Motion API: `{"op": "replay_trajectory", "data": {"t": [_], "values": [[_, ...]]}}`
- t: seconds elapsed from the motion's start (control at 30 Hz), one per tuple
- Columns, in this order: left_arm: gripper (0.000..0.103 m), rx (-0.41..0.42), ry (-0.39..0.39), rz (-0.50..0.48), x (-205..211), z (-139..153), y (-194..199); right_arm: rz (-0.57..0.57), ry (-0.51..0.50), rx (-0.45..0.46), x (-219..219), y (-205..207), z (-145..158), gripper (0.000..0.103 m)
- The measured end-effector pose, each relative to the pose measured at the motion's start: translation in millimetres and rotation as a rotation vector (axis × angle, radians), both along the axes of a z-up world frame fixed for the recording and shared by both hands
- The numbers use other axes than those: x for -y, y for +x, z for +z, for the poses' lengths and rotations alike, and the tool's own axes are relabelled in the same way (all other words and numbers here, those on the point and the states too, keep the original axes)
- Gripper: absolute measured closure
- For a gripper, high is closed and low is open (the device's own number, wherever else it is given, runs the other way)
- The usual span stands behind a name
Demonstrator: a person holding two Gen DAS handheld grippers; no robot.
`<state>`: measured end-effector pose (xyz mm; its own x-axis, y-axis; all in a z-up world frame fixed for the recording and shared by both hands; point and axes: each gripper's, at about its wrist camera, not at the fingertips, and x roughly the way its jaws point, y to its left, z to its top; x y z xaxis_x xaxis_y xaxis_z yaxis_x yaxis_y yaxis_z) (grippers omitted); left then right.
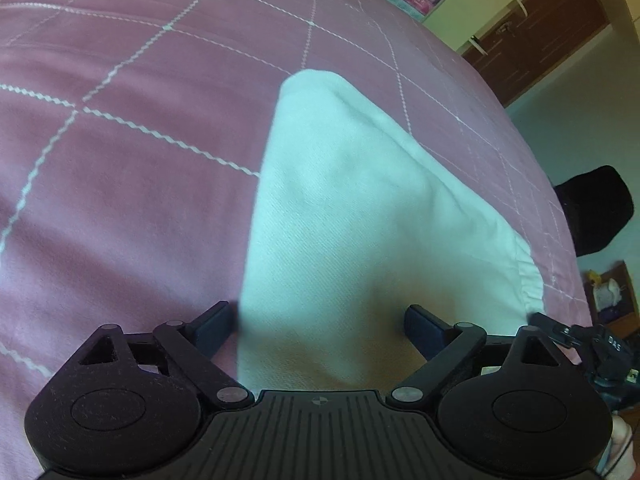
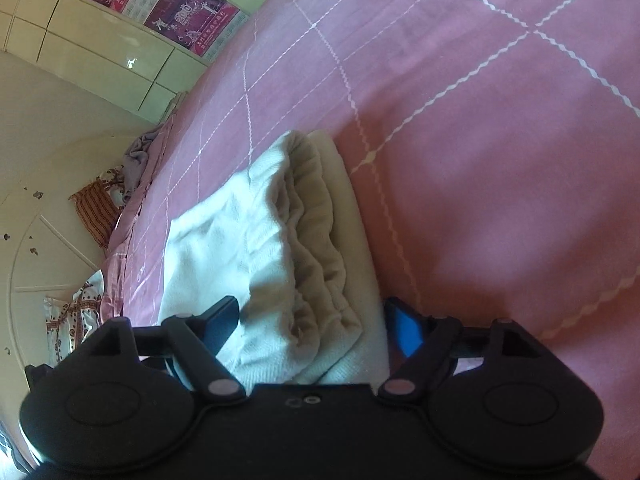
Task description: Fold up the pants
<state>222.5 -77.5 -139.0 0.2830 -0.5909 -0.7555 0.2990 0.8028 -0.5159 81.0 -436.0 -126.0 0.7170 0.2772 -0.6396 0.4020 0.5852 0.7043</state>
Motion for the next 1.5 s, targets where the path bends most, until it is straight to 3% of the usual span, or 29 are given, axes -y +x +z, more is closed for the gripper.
{"op": "replay_trajectory", "data": {"t": [0.07,0.13,0.2,0.3,0.4,0.57,0.7,0.9,1.0,1.13,1.3,1.5], "values": [[0.019,-0.001,-0.022,0.028,1.5,0.0,-5.7,0.017,0.003,-0.006,1.4,1.9,-1.4,0.026],[0.043,-0.036,-0.087,0.091,-4.7,0.1,-9.3,0.026,0.013,0.0,1.5,-1.4,-2.1,0.046],[0.05,-0.033,-0.116,0.118,-9.7,3.3,-12.1,0.012,0.058,0.031,3.9,-8.2,-3.1,0.053],[0.05,-0.041,-0.1,0.108,-8.2,-4.1,-7.9,0.013,0.063,0.053,6.1,-12.1,-4.9,0.054],[0.047,-0.059,-0.104,0.105,-2.3,-14.1,-1.4,0.006,0.109,0.051,10.4,-4.5,-15.2,0.047],[0.042,-0.067,-0.096,0.123,13.2,-14.8,0.9,0.01,0.055,0.055,1.0,11.6,-15.7,0.045],[0.057,-0.013,-0.078,0.132,12.4,1.4,-9.6,0.004,0.034,0.051,-6.1,7.5,-7.2,0.053],[0.081,0.071,-0.136,0.164,8.3,43.3,-7.3,-0.002,0.107,0.181,-9.0,1.2,21.5,0.06],[0.081,0.105,-0.162,0.171,9.5,61.7,1.4,0.012,0.125,0.257,-9.7,10.5,45.6,0.061],[0.081,0.103,-0.134,0.15,16.1,64.7,16.7,0.04,0.106,0.318,-9.6,30.0,72.5,0.062],[0.079,0.007,-0.038,0.099,18.3,29.4,13.5,0.071,0.017,0.204,-4.0,41.2,65.1,0.062],[0.073,-0.113,-0.107,0.162,13.4,-0.3,24.7,0.013,0.059,0.124,6.2,25.7,29.4,0.053]]}}
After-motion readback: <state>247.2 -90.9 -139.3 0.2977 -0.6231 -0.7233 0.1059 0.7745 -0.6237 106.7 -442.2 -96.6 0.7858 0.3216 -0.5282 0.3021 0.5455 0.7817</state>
